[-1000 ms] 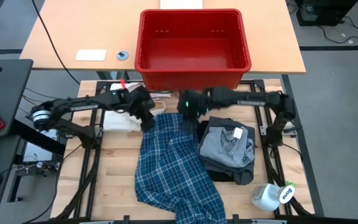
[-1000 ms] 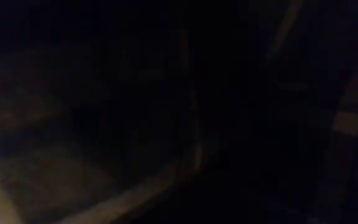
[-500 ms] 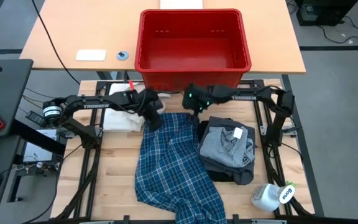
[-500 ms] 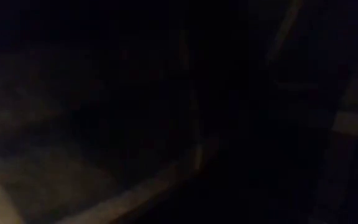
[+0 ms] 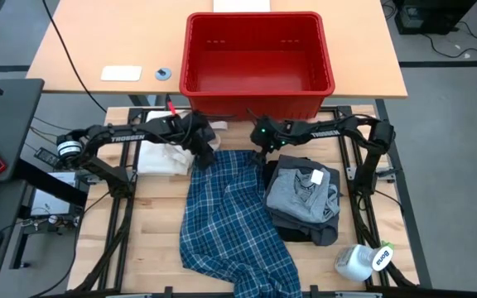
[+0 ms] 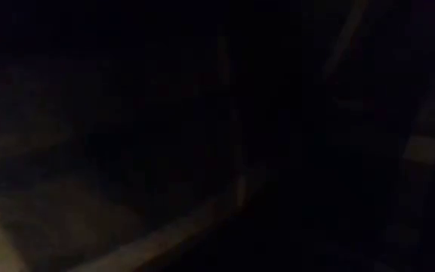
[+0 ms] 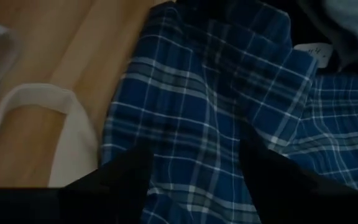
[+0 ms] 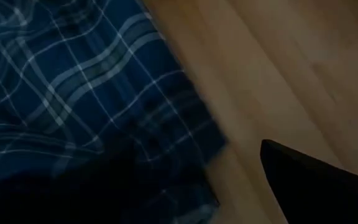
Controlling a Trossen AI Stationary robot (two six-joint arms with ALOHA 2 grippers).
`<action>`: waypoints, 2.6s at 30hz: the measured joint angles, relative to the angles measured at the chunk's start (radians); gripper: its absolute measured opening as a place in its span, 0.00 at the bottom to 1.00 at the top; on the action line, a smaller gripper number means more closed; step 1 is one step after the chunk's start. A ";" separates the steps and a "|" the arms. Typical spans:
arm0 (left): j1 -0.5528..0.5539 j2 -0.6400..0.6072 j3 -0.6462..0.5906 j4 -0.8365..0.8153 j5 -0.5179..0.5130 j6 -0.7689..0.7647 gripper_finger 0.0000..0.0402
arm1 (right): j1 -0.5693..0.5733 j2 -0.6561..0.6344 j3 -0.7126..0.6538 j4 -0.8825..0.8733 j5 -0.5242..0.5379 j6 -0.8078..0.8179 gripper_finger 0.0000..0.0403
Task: Fold Laundry from Bin
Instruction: Fold the blue checkered pants
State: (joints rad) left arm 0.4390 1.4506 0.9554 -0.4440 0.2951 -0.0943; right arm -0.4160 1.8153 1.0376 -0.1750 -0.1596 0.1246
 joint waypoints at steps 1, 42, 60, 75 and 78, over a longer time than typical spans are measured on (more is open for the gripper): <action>0.007 0.000 0.000 0.000 0.009 0.005 0.61 | 0.000 0.000 -0.010 0.017 -0.004 0.003 0.87; 0.096 -0.026 0.182 -0.093 0.315 0.146 0.71 | 0.260 0.038 0.725 -0.744 0.129 -0.543 0.02; -0.022 0.021 0.217 -0.328 0.161 0.376 0.77 | 0.302 0.041 0.975 -0.912 0.111 -0.544 0.01; -0.042 -0.043 0.692 -0.603 0.122 0.479 0.01 | 0.315 -0.057 1.054 -0.852 0.166 -0.518 0.05; -0.026 -0.038 0.886 -0.634 0.122 0.523 0.01 | 0.302 -0.088 1.135 -0.754 0.207 -0.520 0.05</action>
State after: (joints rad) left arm 0.4132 1.4129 1.8409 -1.0776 0.4168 0.4290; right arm -0.1144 1.7272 2.1730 -0.9289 0.0478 -0.3954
